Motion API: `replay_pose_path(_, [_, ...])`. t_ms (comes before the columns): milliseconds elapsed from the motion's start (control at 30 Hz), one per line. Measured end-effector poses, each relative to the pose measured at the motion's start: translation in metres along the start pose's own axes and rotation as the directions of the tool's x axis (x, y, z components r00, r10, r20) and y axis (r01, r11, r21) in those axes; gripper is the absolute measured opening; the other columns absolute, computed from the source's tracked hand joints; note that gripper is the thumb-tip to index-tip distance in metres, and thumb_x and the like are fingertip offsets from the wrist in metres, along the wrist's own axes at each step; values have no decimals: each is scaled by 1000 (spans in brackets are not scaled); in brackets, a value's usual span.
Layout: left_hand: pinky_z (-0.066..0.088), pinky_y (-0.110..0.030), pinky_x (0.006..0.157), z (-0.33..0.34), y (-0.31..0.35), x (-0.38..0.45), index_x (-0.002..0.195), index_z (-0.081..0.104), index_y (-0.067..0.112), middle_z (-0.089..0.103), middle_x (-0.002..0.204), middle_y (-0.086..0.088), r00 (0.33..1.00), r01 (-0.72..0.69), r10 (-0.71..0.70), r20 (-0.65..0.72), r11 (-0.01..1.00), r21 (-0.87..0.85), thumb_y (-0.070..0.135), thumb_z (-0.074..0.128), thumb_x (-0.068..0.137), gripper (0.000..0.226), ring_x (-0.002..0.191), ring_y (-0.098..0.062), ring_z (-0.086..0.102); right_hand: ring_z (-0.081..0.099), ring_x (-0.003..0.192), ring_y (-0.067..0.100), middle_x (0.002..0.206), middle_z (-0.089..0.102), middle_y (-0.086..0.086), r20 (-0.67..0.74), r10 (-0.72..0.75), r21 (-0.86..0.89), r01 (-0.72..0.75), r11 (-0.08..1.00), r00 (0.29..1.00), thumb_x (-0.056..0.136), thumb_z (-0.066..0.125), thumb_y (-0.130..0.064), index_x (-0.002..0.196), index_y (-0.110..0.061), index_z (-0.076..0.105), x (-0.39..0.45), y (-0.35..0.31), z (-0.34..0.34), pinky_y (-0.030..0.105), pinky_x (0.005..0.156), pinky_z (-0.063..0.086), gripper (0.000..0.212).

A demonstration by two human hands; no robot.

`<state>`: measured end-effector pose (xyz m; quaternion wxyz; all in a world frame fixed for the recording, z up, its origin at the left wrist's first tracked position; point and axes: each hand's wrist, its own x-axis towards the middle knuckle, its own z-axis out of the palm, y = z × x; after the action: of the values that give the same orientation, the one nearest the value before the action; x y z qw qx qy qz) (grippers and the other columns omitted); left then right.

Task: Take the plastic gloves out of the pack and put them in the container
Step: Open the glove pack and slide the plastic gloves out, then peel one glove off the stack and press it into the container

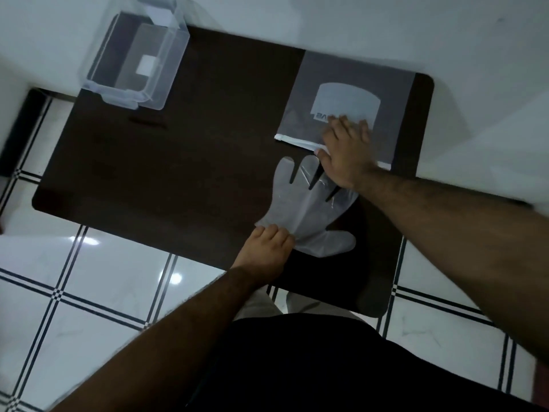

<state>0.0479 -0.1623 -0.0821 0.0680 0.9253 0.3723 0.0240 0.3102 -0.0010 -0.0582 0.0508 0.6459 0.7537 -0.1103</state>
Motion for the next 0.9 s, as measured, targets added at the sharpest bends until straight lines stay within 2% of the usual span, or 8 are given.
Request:
replay_pose_path(167, [55, -44, 80, 0, -6, -19, 110, 74, 7, 70, 100, -12, 998, -3, 6, 65, 999, -47, 18, 73, 85, 27, 91, -34, 65, 26, 161, 34, 171, 36, 13, -8, -45, -1, 45, 999, 999, 109, 39, -48, 158, -17, 46, -54, -35, 12, 62, 131, 11, 58])
replay_pose_path(400, [56, -40, 78, -3, -17, -39, 111, 74, 9, 71, 93, -9, 998, -66, 65, -5, 992, -105, 24, 75, 86, 29, 85, -30, 67, 24, 162, 31, 172, 35, 9, 29, 65, 48, -66, 997, 997, 109, 36, -48, 159, -19, 43, -123, -81, 38, 58, 131, 5, 58])
replay_pose_path(500, [58, -41, 83, -6, -26, -54, 128, 72, 10, 75, 106, -7, 998, -48, 52, 28, 991, -128, 31, 80, 89, 45, 95, -27, 70, 28, 160, 33, 169, 39, 13, 2, 73, 109, -73, 991, 997, 110, 35, -49, 158, -15, 45, -153, -101, 55, 59, 131, 10, 59])
replay_pose_path(600, [54, -44, 97, -11, -39, -67, 146, 61, 15, 71, 130, -6, 997, 4, 11, 80, 984, -175, 43, 68, 98, 56, 116, -28, 66, 26, 161, 33, 171, 35, 14, 4, 59, 55, -59, 997, 998, 110, 33, -53, 162, -15, 38, -173, -120, 73, 60, 131, 14, 64])
replay_pose_path(667, [38, -50, 121, -15, -52, -68, 164, 39, 19, 51, 162, -4, 976, 60, -16, 215, 978, -199, 51, 55, 104, 69, 148, -27, 47, 20, 163, 32, 175, 27, 13, 50, 63, 37, -65, 997, 997, 109, 33, -57, 167, -19, 28, -176, -128, 82, 60, 131, 12, 69])
replay_pose_path(733, [10, -53, 134, -16, -66, -68, 172, 13, 23, 12, 181, 0, 938, 58, 4, 347, 984, -168, 58, 43, 108, 79, 167, -22, 8, 13, 165, 30, 178, 18, 10, 91, 56, 31, -59, 998, 994, 109, 31, -59, 170, -23, 18, -178, -130, 88, 59, 131, 7, 72])
replay_pose_path(800, [-5, -54, 134, -14, -77, -69, 172, -1, 26, -7, 181, 2, 902, 16, 36, 429, 993, -118, 63, 32, 109, 81, 165, -16, -13, 7, 166, 28, 180, 11, 7, 118, 46, 37, -50, 998, 992, 109, 28, -60, 171, -25, 11, -179, -129, 92, 59, 131, 3, 73])
replay_pose_path(900, [-14, -54, 132, -14, -85, -77, 172, -4, 26, -10, 181, 2, 885, -41, 76, 458, 995, -86, 70, 25, 108, 83, 163, -15, -18, 5, 166, 27, 180, 9, 6, 136, 6, 23, -9, 1000, 991, 109, 28, -60, 171, -26, 10, -177, -126, 89, 62, 131, 3, 74])
